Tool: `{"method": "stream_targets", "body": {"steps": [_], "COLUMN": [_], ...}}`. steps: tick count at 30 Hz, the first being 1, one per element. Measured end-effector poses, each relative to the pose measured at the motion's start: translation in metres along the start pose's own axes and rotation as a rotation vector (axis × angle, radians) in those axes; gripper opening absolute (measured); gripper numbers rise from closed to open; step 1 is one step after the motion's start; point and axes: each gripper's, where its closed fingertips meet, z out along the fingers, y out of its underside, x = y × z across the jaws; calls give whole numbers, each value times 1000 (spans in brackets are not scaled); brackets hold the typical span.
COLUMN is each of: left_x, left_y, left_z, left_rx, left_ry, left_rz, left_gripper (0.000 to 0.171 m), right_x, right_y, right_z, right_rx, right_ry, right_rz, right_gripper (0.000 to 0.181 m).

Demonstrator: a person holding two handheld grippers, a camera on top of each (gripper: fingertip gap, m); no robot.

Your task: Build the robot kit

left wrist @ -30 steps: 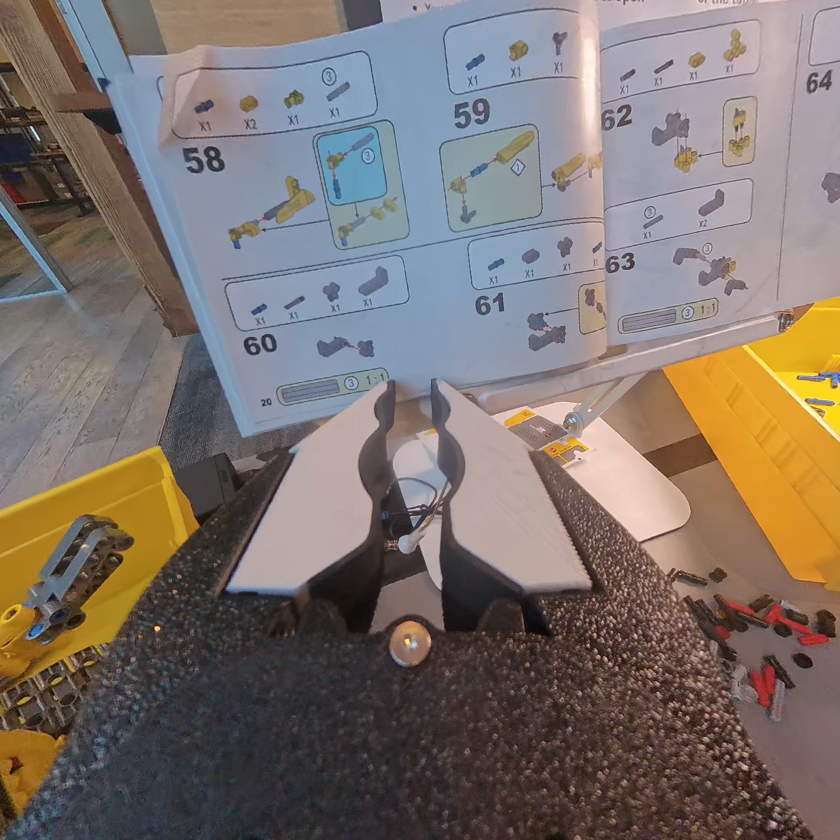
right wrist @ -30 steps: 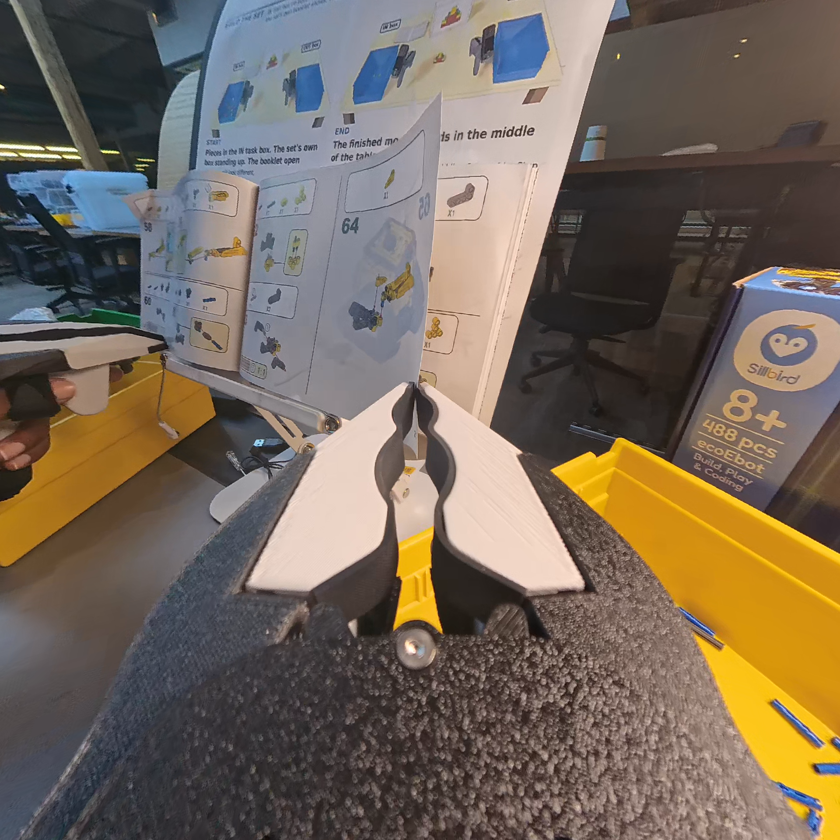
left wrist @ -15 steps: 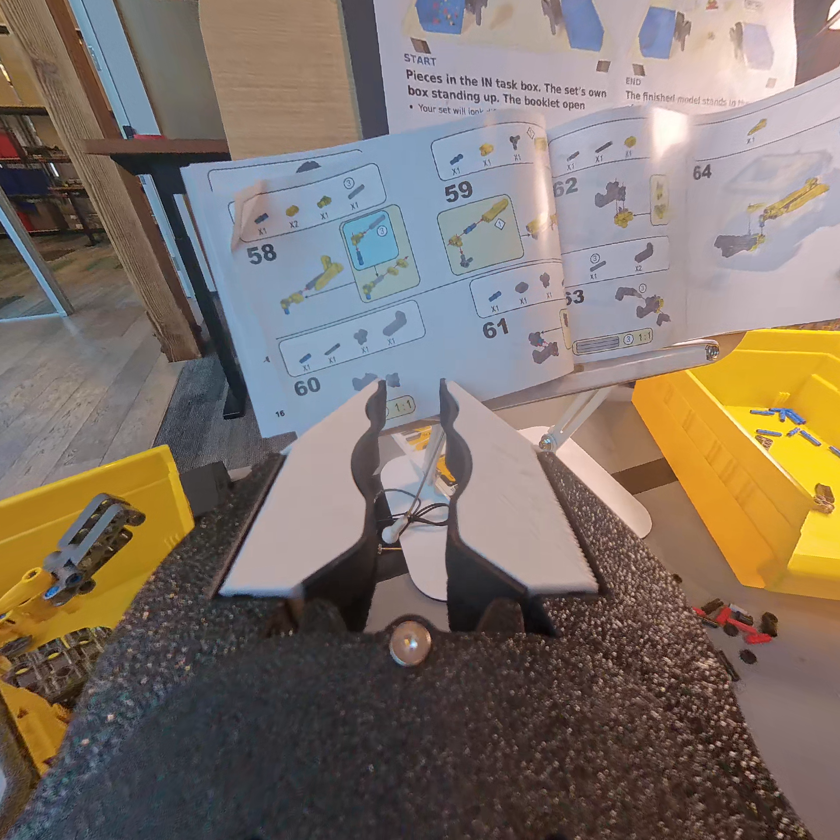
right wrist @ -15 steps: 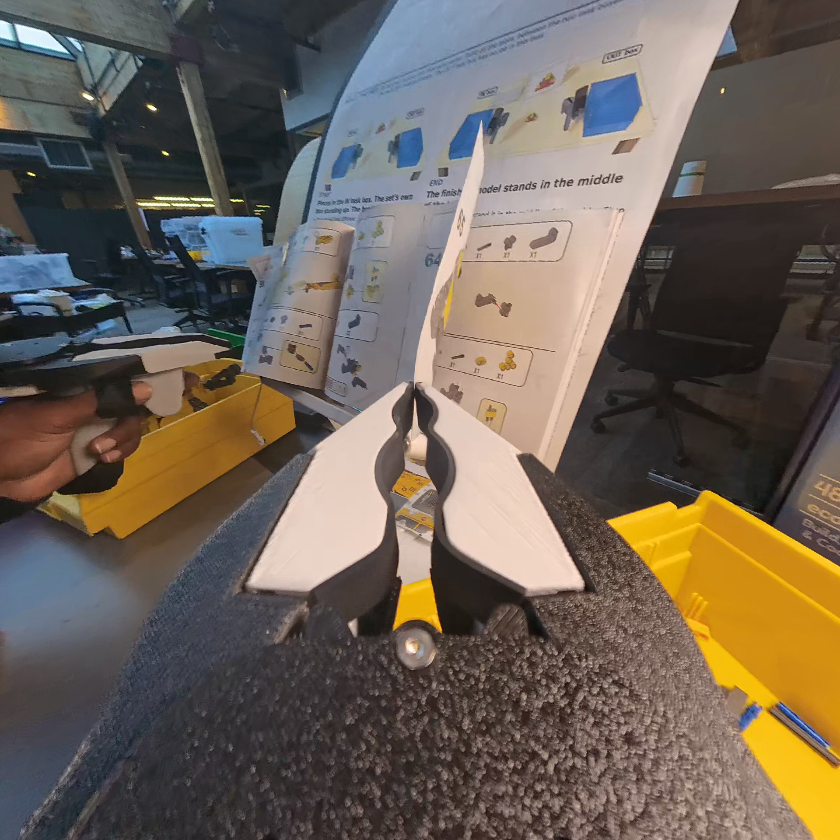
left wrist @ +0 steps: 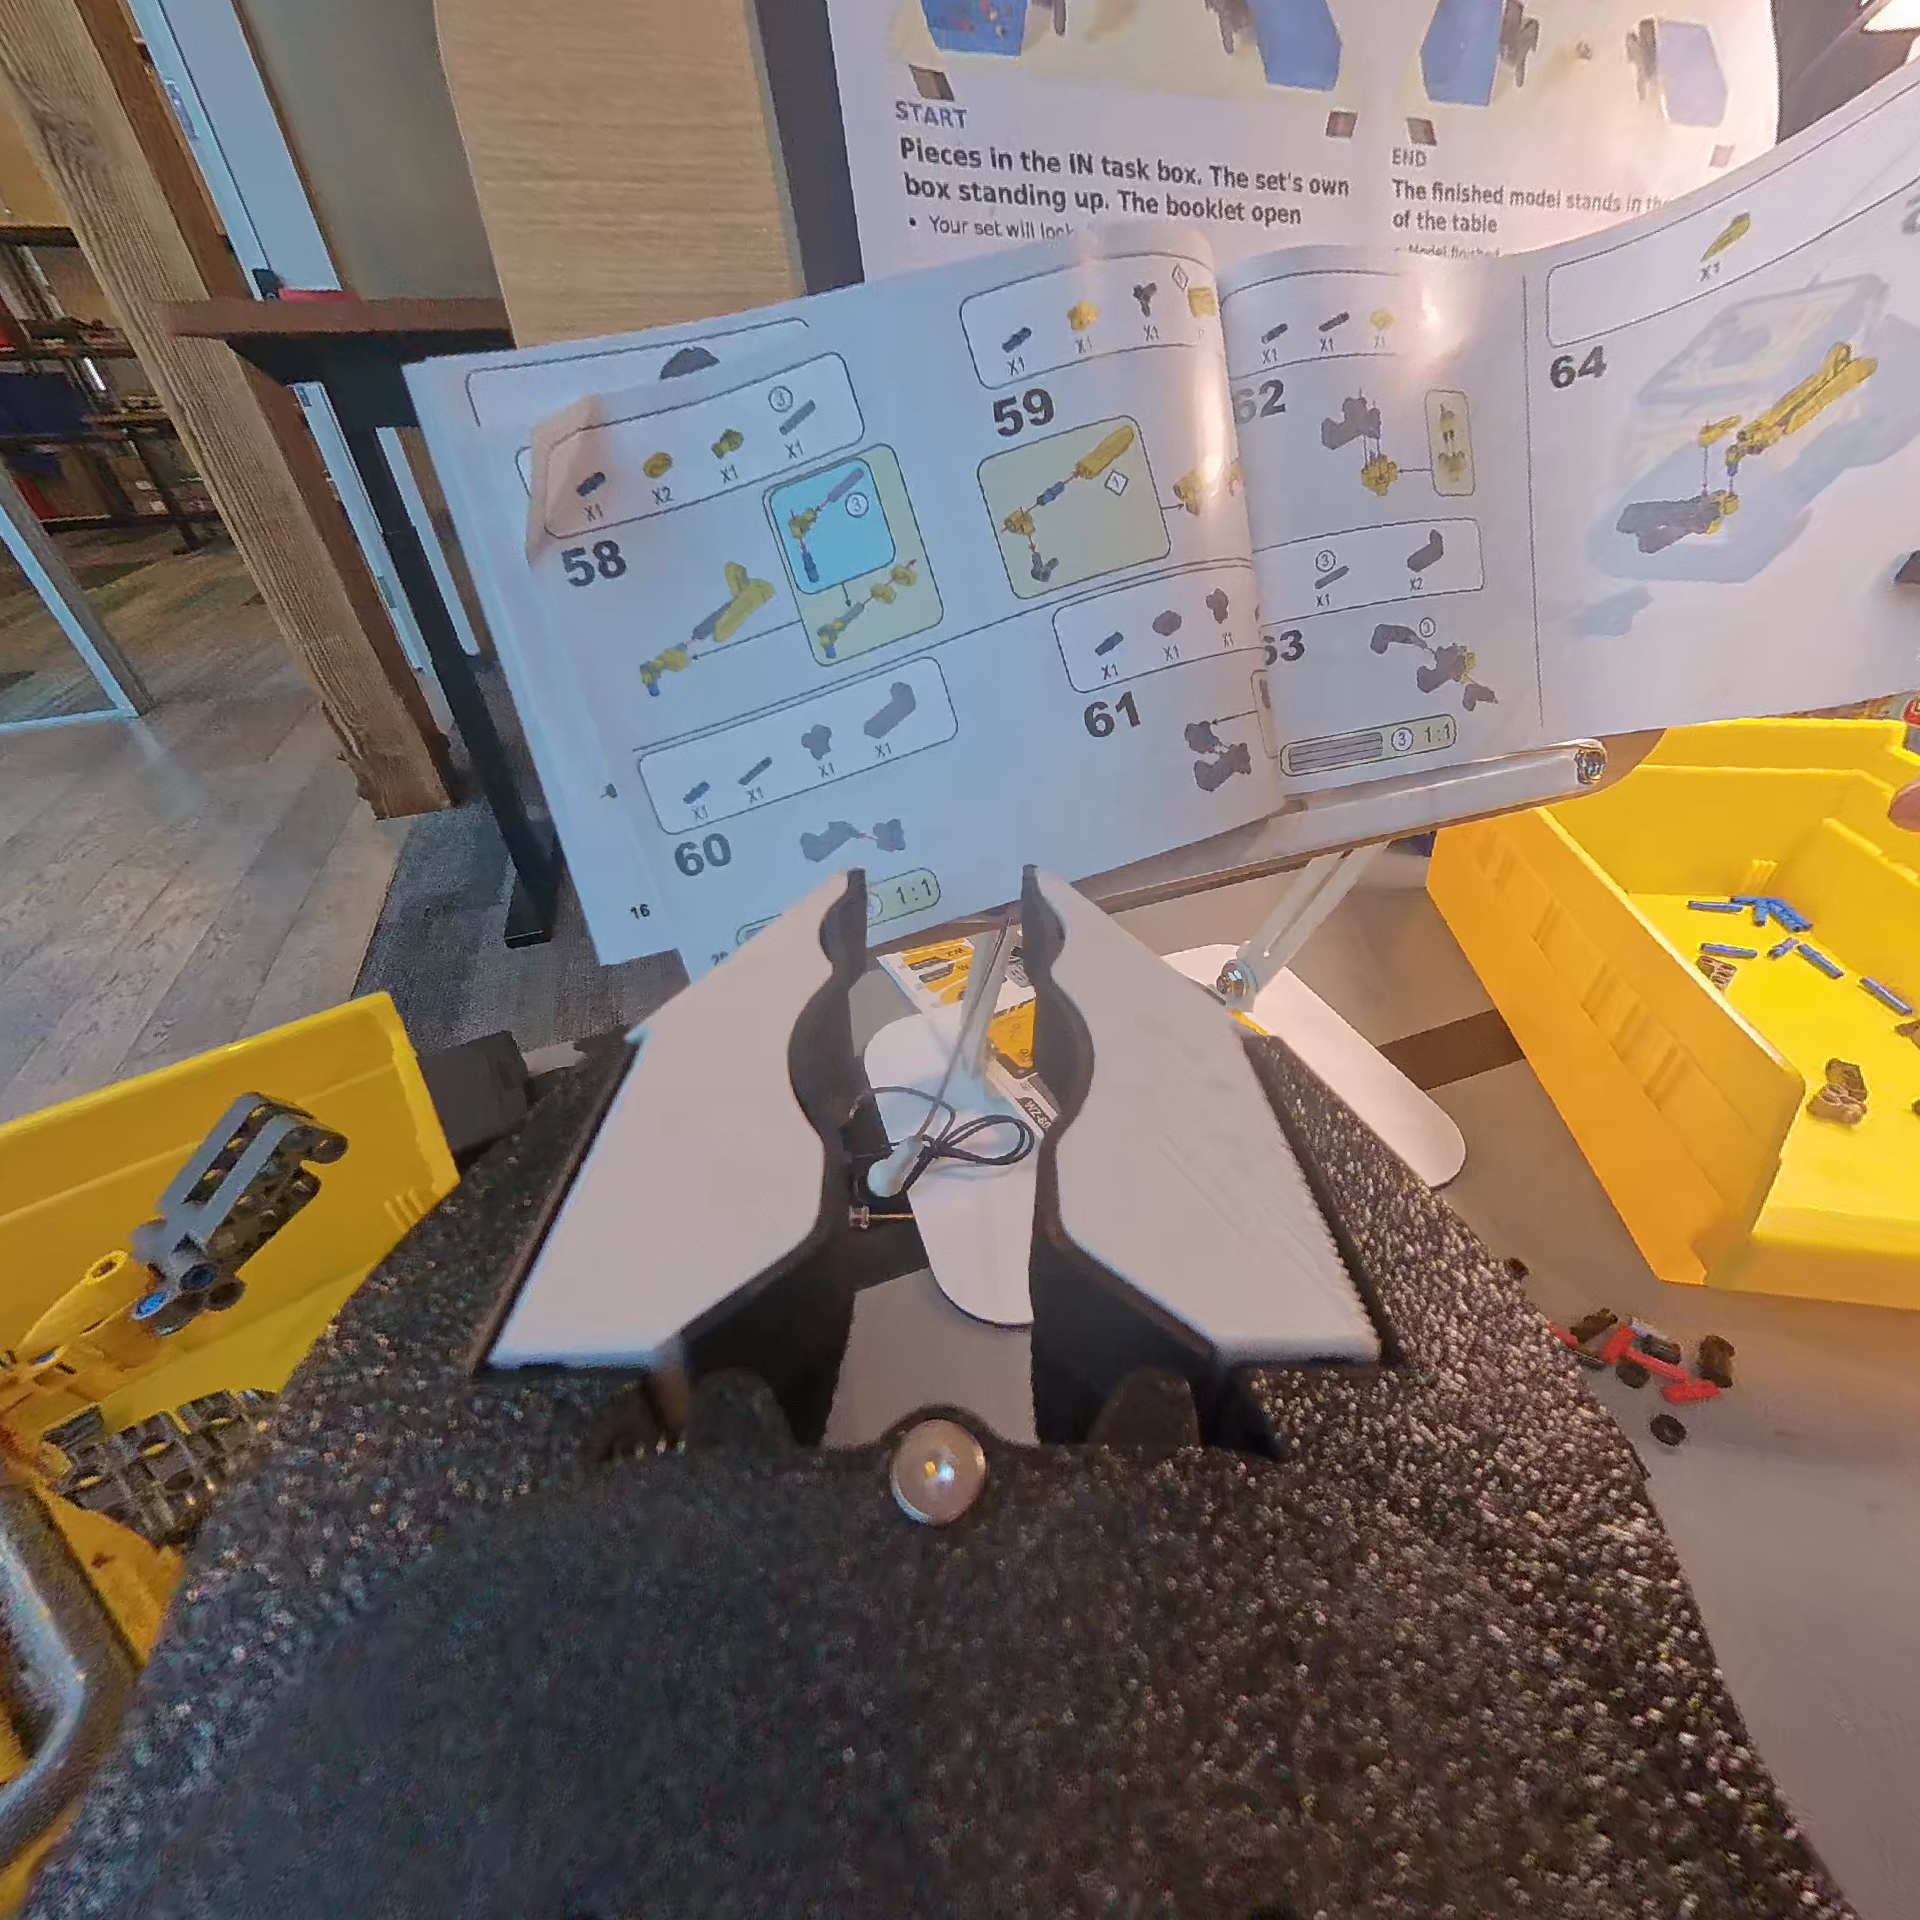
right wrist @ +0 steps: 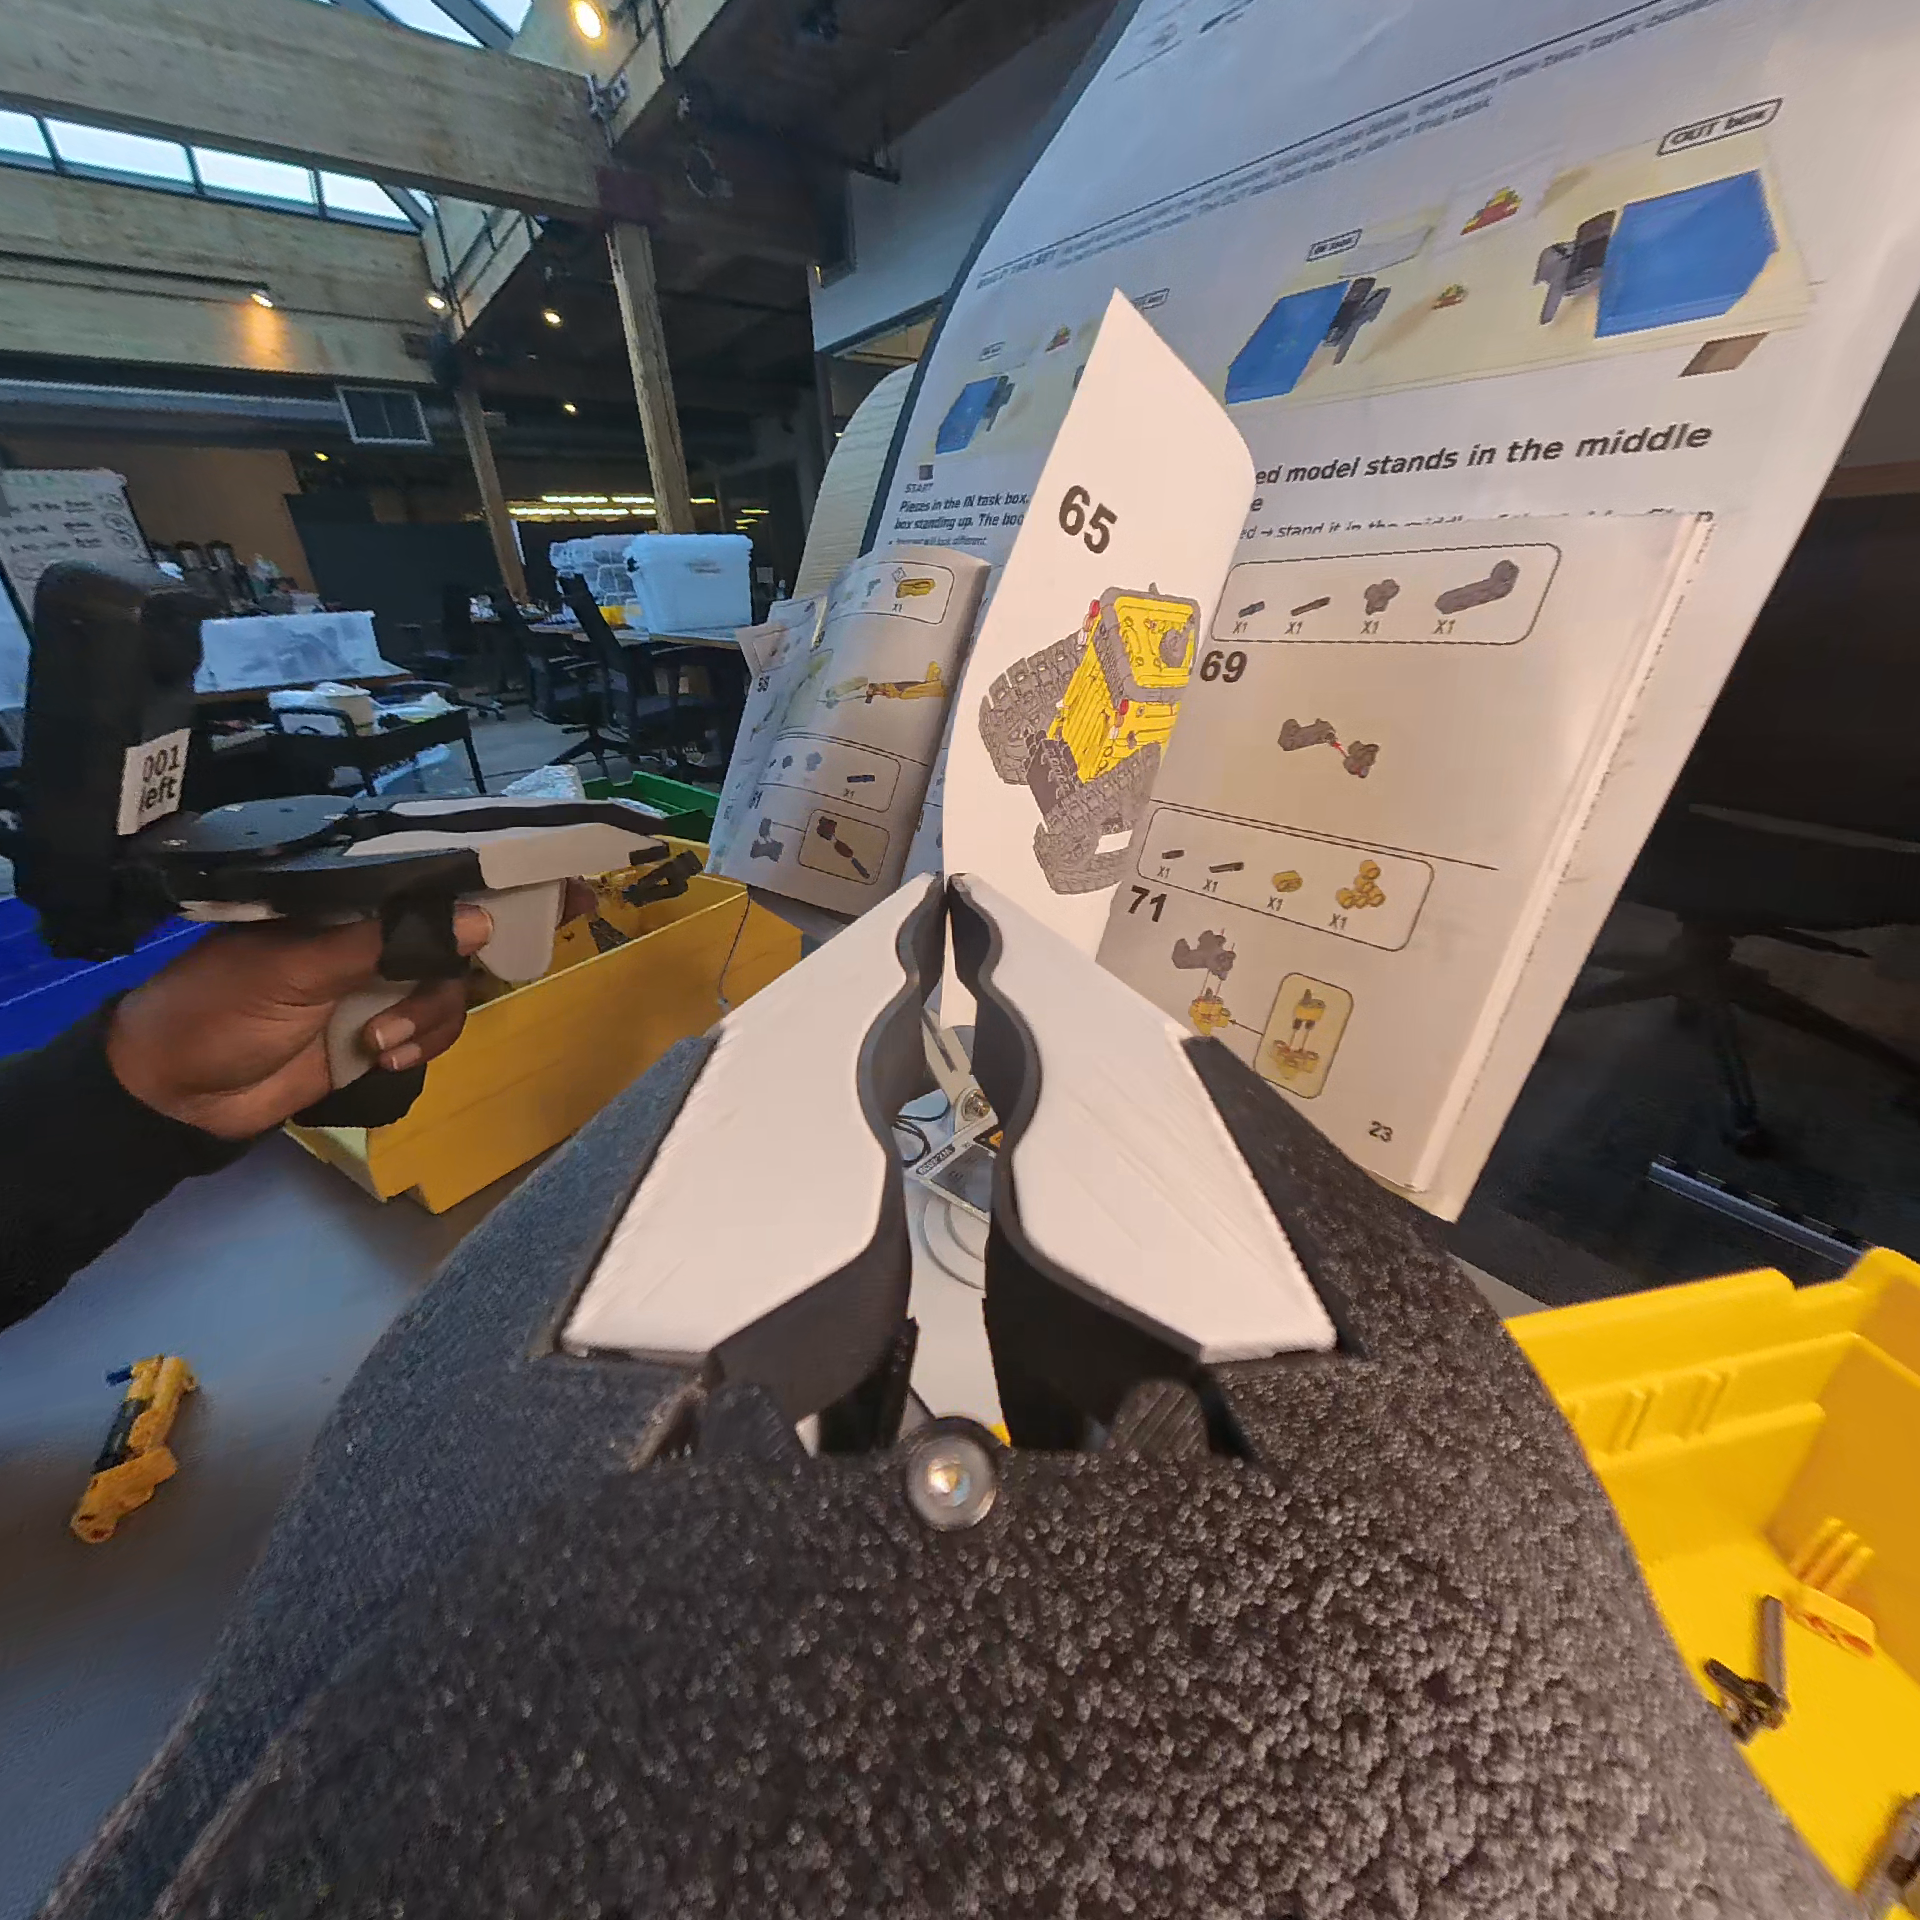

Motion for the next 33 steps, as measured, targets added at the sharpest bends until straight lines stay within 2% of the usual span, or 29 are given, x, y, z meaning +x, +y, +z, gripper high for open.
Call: {"method": "stream_targets", "body": {"steps": [7, 33], "left_x": [-7, -5], "left_y": [-10, -8], "left_z": [-8, -9], "left_rx": [22, 13], "left_ry": [11, 28], "left_rz": [-43, -39], "left_gripper": [28, 29], "right_x": [-9, -51], "right_y": [2, 16], "right_z": [5, 22], "right_rx": [-8, -62], "right_ry": [-29, -168], "right_rz": [-5, -27], "right_gripper": [0, 0]}}
